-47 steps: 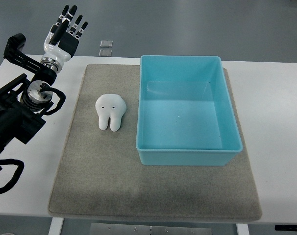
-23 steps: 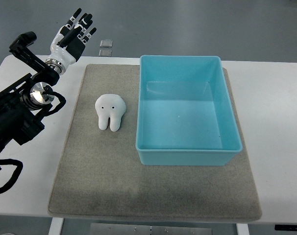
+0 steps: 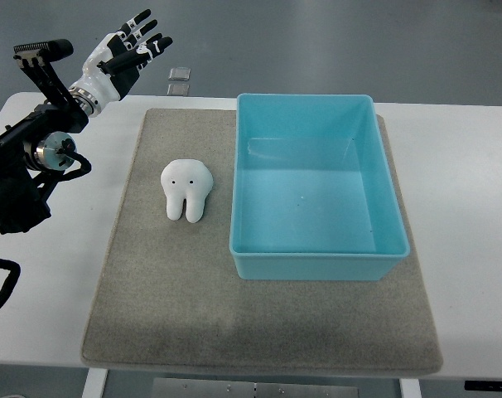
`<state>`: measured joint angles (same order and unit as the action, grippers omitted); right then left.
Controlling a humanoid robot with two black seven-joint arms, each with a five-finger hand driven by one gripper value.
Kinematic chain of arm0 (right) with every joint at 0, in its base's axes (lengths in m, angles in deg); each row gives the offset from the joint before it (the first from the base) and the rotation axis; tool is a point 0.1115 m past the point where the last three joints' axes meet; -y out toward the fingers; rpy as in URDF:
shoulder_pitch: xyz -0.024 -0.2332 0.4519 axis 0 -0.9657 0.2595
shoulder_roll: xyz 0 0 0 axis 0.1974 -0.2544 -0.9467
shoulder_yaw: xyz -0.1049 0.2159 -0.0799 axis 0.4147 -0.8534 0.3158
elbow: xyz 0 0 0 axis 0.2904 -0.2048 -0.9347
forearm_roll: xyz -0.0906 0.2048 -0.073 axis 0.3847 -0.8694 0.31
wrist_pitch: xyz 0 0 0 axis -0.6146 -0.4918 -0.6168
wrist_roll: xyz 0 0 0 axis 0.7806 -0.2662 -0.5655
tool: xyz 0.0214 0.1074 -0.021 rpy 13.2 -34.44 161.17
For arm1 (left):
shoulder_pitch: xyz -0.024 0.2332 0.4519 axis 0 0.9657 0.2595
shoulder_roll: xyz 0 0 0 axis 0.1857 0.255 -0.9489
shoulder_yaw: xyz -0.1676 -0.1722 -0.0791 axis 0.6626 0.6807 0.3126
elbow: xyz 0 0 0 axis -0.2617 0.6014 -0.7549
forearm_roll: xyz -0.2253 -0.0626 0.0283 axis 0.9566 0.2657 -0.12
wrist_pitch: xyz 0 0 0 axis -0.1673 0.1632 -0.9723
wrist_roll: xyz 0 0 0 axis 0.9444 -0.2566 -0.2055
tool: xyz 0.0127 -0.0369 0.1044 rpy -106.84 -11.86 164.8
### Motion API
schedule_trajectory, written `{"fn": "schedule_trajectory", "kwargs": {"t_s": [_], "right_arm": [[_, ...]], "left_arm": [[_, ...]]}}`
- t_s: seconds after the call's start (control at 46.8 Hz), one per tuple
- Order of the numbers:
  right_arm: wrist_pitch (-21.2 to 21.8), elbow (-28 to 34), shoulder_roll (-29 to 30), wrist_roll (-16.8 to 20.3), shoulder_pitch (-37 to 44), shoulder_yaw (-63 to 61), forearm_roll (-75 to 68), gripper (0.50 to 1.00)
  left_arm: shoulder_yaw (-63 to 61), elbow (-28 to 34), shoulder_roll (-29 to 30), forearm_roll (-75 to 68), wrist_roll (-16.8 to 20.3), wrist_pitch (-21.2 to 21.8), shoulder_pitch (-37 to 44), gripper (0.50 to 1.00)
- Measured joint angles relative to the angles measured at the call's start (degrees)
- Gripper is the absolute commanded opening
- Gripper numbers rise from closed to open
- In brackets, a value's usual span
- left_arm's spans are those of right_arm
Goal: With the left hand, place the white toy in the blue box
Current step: 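Raise and swing the left hand over toward the white tooth toy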
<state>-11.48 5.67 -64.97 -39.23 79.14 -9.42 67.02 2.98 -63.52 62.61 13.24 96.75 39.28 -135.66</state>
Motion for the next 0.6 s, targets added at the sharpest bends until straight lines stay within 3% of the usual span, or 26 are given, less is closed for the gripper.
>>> {"fn": "schedule_trajectory", "kwargs": {"t_s": [0.192, 0.598], "right_arm": [[0.0, 0.0, 0.0, -0.05, -0.03, 0.0, 0.0, 0.936], [0.0, 0.0, 0.0, -0.03, -0.03, 0.0, 0.0, 0.936]], "left_arm": [[-10.0, -3.48, 4.24, -0.3, -0.02, -0.29, -2.6, 0.973], [-23.54, -20.55, 15.9, -9.51, 0.02, 0.05, -7.42, 0.973]]}}
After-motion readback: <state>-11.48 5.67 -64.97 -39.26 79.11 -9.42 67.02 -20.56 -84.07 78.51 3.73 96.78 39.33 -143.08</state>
